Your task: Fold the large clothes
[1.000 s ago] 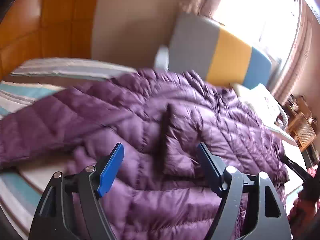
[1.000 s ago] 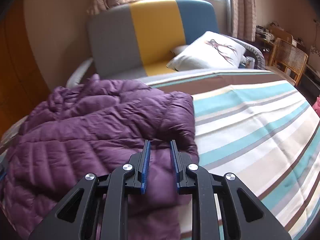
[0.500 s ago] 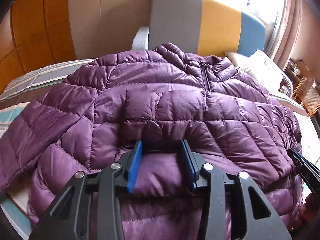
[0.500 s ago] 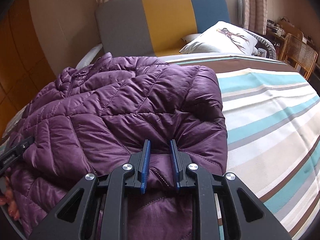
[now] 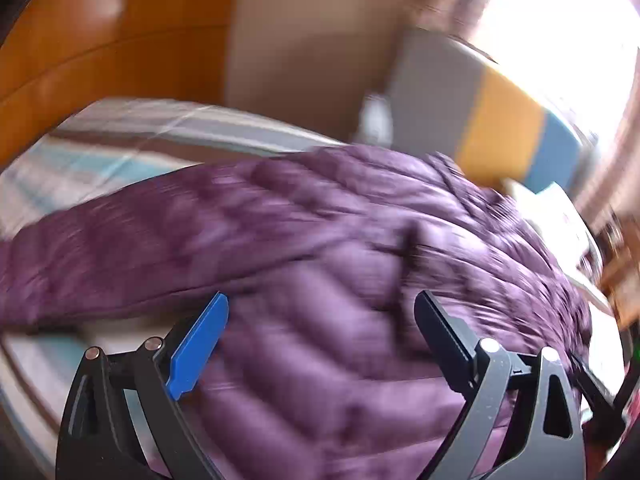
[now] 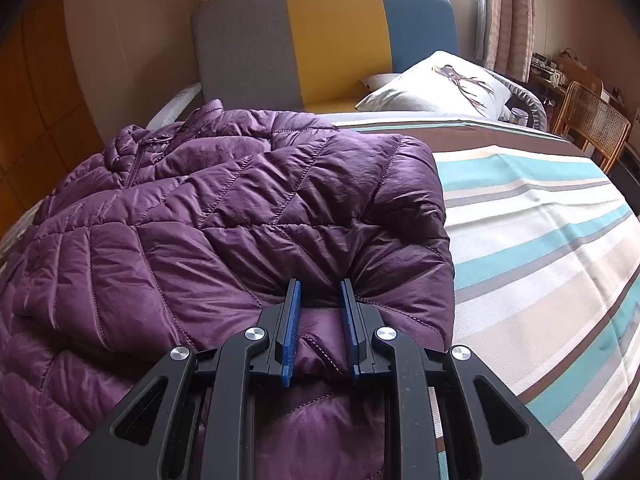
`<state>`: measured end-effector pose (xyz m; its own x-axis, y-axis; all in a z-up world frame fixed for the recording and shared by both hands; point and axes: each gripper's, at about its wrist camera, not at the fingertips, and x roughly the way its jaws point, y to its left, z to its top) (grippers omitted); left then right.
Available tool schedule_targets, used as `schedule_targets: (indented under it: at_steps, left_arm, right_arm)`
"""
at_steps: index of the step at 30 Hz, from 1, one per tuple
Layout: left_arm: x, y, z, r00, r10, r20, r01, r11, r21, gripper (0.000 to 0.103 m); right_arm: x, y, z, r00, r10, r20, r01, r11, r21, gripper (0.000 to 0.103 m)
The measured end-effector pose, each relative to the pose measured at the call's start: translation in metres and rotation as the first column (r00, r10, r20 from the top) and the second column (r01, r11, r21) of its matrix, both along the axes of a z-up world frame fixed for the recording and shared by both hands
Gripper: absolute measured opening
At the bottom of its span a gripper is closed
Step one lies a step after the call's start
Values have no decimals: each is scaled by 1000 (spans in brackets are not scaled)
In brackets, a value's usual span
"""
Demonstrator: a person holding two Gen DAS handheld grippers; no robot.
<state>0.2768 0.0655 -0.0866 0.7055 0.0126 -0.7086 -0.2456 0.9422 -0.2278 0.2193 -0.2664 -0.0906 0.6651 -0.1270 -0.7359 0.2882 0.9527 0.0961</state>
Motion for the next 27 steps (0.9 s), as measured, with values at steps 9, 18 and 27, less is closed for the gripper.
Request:
schedule_targets:
  at_steps: [9, 18, 27]
  left_arm:
    - [-71, 134, -12, 919, 394, -37, -395, 918, -27, 82]
    - [-133, 222, -46, 751, 650, -116, -658, 722, -216, 66]
    - [-129, 245, -63, 677, 730, -92, -722, 634, -277, 34]
  right_arm:
    - [-1, -1, 0, 1000, -1, 2, 1, 1000, -9, 20]
    - [-1, 1, 0, 1000, -2, 2, 2, 1000, -17, 20]
    - [-1, 1, 0, 1000, -2, 4, 2, 1000, -17, 20]
